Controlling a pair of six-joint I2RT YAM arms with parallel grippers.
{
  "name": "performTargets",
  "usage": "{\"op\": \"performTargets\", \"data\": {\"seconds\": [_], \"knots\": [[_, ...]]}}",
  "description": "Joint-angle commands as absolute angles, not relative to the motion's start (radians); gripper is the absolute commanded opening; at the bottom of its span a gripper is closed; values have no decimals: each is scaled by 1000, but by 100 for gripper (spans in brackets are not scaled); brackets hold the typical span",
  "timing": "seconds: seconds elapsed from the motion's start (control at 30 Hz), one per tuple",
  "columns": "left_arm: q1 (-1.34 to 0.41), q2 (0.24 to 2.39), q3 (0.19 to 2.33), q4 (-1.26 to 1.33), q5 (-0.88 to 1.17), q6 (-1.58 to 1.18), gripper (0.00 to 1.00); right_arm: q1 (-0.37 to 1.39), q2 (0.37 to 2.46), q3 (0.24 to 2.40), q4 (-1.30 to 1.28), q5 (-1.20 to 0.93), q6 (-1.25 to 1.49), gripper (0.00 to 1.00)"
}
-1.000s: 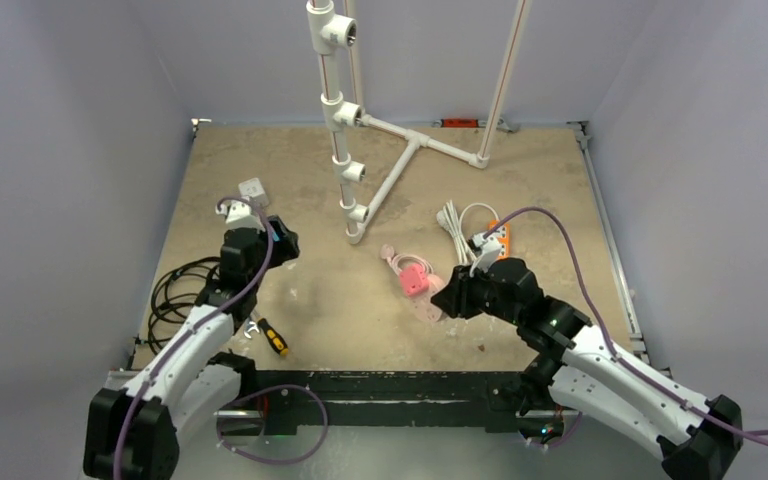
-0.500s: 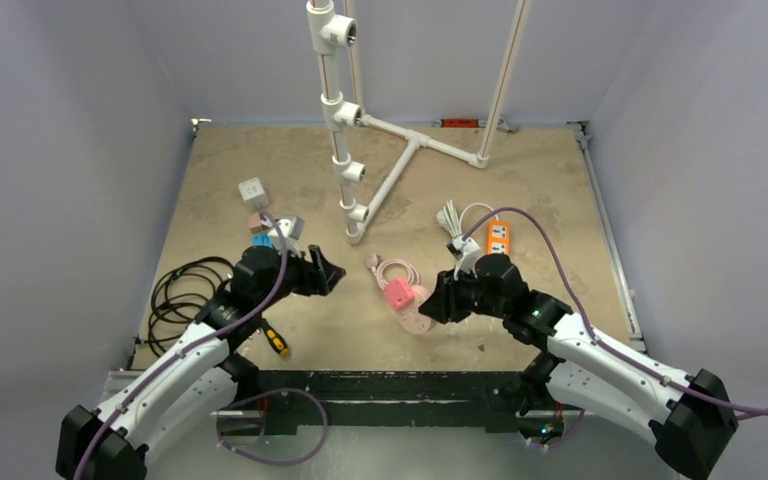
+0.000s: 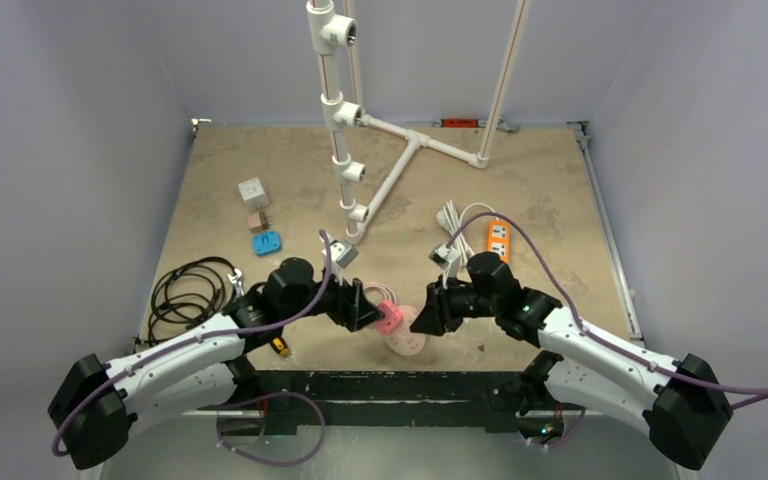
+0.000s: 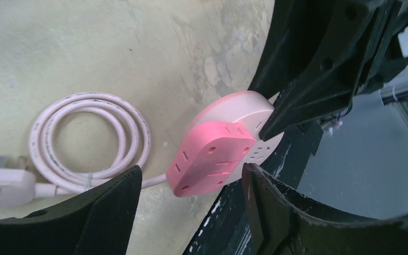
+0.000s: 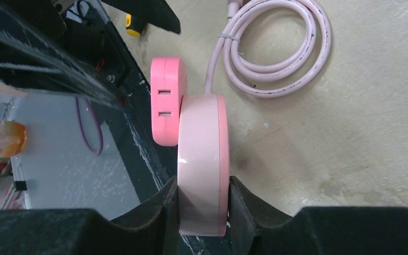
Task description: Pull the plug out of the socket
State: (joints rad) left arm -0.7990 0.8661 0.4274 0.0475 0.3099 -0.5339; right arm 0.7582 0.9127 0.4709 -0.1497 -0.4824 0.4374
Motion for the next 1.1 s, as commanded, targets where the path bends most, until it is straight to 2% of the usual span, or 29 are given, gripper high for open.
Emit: {"op": "performTargets", "data": {"seconds": [0.0, 0.37, 1.07], "knots": [[-870, 899, 456, 99, 298, -464, 69, 761, 922, 480, -75, -583, 413, 0], [-961, 998, 523, 19, 164, -414, 71, 760, 940, 480, -56, -574, 416, 0], [-1162, 1078, 560, 87, 19, -480, 71, 760, 1015, 514, -119, -238, 521, 0]]}}
